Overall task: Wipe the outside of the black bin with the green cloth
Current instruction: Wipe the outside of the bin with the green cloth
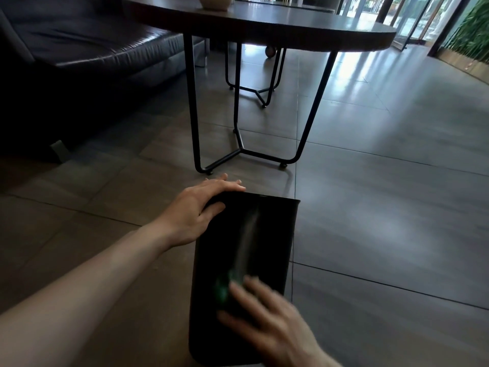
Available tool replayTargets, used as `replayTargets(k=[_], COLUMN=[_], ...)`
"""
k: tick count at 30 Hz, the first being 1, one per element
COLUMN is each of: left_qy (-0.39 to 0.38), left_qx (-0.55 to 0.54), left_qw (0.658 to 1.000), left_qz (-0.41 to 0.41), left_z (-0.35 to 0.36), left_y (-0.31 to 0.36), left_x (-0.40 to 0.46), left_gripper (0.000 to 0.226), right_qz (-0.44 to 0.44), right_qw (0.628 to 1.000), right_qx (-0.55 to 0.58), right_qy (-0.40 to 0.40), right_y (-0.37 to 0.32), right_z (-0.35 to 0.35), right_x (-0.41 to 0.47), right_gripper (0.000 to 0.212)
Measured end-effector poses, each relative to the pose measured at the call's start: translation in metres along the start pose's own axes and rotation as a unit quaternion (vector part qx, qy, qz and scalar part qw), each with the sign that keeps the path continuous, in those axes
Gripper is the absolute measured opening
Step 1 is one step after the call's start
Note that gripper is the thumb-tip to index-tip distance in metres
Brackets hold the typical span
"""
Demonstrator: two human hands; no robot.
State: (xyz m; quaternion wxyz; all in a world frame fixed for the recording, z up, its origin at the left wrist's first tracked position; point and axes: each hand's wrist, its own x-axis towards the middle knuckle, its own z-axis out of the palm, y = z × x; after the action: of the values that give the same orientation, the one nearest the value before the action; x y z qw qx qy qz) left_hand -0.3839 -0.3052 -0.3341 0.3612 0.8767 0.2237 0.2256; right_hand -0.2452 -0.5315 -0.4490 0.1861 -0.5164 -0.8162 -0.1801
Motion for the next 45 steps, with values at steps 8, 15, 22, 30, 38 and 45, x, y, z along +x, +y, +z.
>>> replayTargets(k=[8,15,22,30,38,45], left_qy=[-0.002,0.014,-0.007,-0.01,-0.006,-0.004], left_qx=[-0.017,0.009,0.019,0.029,0.029,0.03], left_qw=[1.0,1.0,1.0,0.999,1.0,1.0], left_qz=[-0.003,0.0,-0.003,0.017,0.007,0.01], left_z=[-0.001,0.0,-0.004,-0.001,-0.01,-0.006], left_y=[0.003,0.008,0.007,0.012,0.008,0.015], left_x=[-0.003,-0.002,-0.005,-0.003,-0.007,-0.007], left_gripper=[0.049,0.044,0.047,0.046,0.045,0.045], right_qz=[0.1,0.34,0.428,0.195,0.008,-0.009], right_qw=[0.992,0.915,0.662,0.979,0.984,1.0], right_qx=[0.05,0.156,0.535,-0.03,-0.089,-0.025], right_qy=[0.058,0.154,0.303,0.057,-0.156,-0.013], right_y=[0.032,0.032,0.014,0.018,0.044,0.058], right_z=[-0.025,-0.045,-0.061,-0.039,-0.048,-0.044], right_x=[0.026,0.09,0.085,0.056,0.028,0.031], right_gripper=[0.03,0.051,0.052,0.055,0.098,0.04])
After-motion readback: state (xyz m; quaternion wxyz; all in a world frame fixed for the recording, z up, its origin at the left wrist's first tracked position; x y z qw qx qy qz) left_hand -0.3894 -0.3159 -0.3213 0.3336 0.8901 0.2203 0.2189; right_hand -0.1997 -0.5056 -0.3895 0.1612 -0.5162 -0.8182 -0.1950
